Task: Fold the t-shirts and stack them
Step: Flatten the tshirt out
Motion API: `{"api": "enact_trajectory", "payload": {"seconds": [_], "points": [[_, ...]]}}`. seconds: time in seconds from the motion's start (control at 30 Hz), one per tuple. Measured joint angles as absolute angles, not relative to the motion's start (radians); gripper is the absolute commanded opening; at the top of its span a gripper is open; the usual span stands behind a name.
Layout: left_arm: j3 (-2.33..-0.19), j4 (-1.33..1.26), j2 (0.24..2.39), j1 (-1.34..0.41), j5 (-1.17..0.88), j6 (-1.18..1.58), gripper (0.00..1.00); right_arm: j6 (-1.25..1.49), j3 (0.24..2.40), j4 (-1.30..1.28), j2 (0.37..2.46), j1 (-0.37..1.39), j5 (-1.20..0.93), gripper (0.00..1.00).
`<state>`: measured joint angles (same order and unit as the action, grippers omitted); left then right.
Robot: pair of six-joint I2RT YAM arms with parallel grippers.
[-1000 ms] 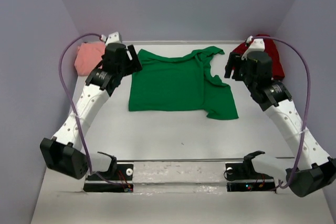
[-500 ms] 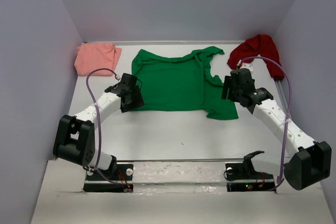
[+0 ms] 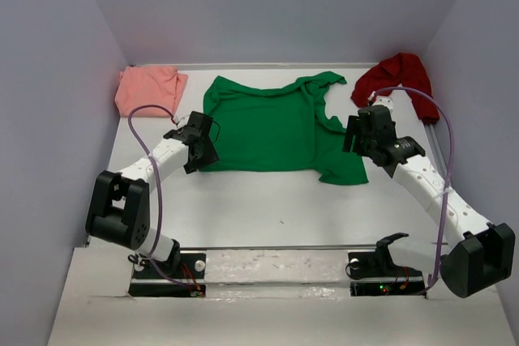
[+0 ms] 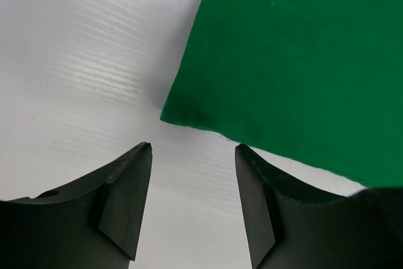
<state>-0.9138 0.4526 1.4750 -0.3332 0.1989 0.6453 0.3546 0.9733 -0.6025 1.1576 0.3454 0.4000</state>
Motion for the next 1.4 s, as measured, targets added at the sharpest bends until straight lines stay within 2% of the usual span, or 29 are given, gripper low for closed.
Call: {"api": "enact_trajectory", "payload": {"seconds": [0.93, 1.17, 1.3, 1.4], "points": [[-0.975, 0.462, 1.666, -0.285, 0.141, 0.674, 0.59, 0.339, 0.974, -0.602, 1.091, 0.345, 0.385, 0.78], [-0.977, 0.461, 1.667, -0.284, 0.130, 0.679, 0.46, 0.337, 0.997, -0.606, 1.090, 0.345, 0.398, 0.79], [-0.977, 0.462, 1.667, -0.284, 0.127, 0.682, 0.29, 0.352, 1.010, -0.627, 1.103, 0.345, 0.429, 0.78], [-0.977, 0.461, 1.667, -0.284, 0.119, 0.688, 0.07, 0.405, 1.021, -0.675, 1.145, 0.345, 0.465, 0.77]]}}
